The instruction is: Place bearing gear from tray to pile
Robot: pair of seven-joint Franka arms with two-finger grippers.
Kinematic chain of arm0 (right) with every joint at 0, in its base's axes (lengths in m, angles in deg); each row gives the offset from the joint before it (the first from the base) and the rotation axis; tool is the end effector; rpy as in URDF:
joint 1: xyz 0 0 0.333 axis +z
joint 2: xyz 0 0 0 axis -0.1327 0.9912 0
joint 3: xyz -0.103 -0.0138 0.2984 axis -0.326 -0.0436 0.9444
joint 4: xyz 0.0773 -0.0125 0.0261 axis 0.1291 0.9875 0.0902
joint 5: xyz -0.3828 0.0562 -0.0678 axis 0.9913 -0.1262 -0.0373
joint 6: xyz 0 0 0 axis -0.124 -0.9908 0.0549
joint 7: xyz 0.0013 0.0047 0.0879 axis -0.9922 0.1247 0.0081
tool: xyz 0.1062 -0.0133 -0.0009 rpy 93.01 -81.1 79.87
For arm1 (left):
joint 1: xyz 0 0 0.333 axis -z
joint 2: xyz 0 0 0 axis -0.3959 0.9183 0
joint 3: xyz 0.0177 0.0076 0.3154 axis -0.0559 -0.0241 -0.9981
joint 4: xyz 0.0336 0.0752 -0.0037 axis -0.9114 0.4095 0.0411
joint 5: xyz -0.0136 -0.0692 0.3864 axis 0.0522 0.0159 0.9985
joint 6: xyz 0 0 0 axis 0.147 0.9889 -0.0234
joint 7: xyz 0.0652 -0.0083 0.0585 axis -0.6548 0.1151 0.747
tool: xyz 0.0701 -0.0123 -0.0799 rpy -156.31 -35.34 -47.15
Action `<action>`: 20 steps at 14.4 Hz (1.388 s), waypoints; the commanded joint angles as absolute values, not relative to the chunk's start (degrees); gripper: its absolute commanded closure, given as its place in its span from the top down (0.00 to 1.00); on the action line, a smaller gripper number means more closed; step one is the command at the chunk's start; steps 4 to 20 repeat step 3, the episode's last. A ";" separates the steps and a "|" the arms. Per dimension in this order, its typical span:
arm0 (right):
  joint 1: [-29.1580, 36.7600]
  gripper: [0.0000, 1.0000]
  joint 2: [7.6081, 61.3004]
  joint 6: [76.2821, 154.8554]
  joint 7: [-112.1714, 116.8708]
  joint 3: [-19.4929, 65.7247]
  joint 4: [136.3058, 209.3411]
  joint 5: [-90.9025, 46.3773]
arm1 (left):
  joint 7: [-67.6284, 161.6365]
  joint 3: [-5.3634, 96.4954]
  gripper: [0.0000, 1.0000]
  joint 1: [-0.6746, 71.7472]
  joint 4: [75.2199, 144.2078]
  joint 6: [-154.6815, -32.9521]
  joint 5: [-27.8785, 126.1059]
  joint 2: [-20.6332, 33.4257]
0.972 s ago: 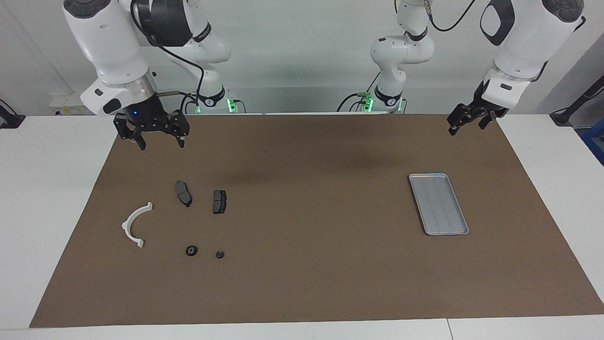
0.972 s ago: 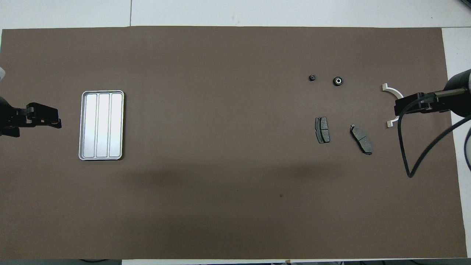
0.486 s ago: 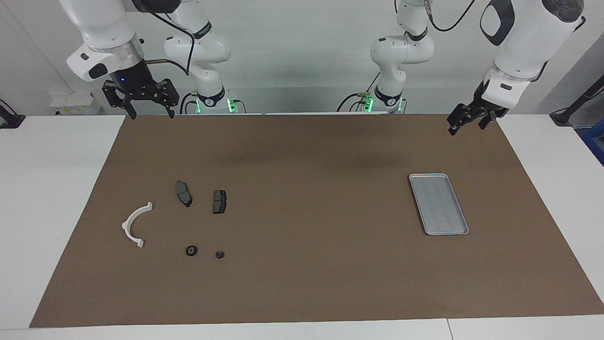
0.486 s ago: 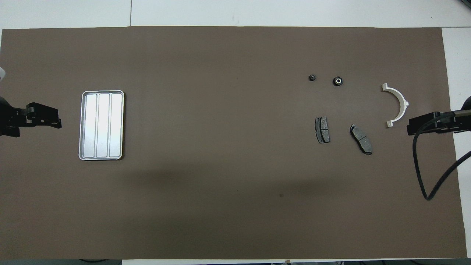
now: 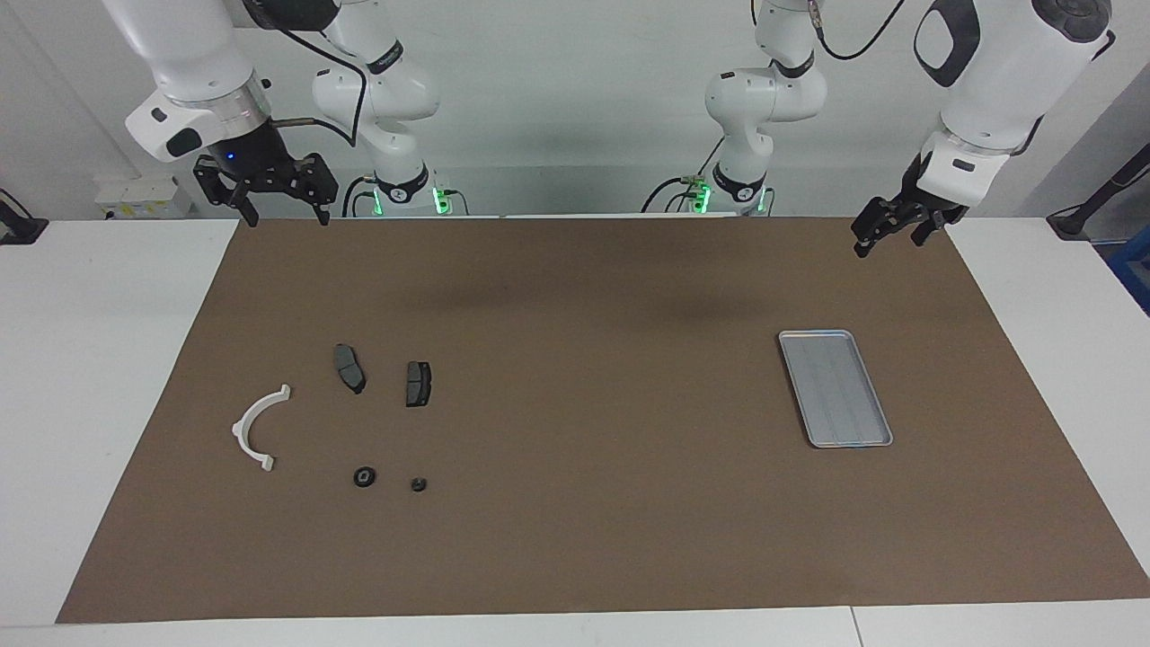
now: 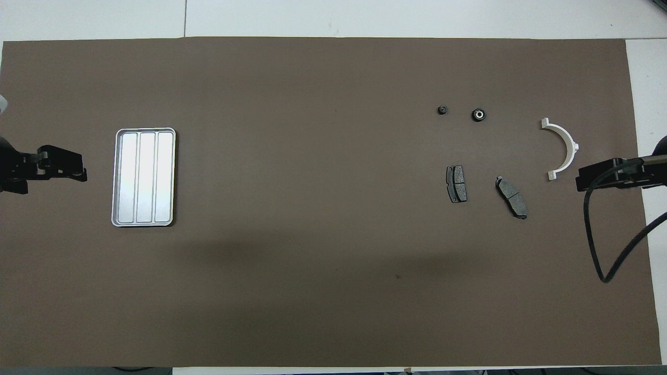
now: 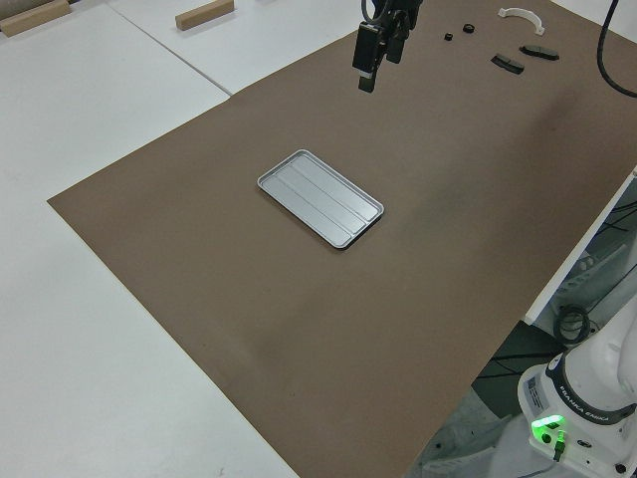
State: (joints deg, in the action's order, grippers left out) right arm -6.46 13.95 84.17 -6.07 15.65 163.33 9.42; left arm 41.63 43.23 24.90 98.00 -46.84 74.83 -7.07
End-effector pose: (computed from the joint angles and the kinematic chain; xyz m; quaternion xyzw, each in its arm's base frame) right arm 0.5179 0.0058 0.6348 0.9996 0.0045 -0.0252 0.0095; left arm 0.5340 -0.0205 0.5989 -0.9974 -0.0678 0.0220 0.0070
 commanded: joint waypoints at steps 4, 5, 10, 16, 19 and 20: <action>-6.48 1.00 13.49 85.16 -6.62 15.39 164.17 8.41 | 41.23 43.51 1.00 24.46 98.16 -46.31 74.51 -7.71; -6.48 1.00 13.49 85.16 -6.62 15.39 164.17 8.41 | 41.23 43.51 1.00 24.46 98.16 -46.31 74.51 -7.71; -6.48 1.00 13.49 85.16 -6.62 15.39 164.17 8.41 | 41.23 43.51 1.00 24.46 98.16 -46.31 74.51 -7.71; -6.48 1.00 13.49 85.16 -6.62 15.39 164.17 8.41 | 41.23 43.51 1.00 24.46 98.16 -46.31 74.51 -7.71; -6.48 1.00 13.49 85.16 -6.62 15.39 164.17 8.41 | 41.23 43.51 1.00 24.46 98.16 -46.31 74.51 -7.71; -6.48 1.00 13.49 85.16 -6.62 15.39 164.17 8.41 | 41.23 43.51 1.00 24.46 98.16 -46.31 74.51 -7.71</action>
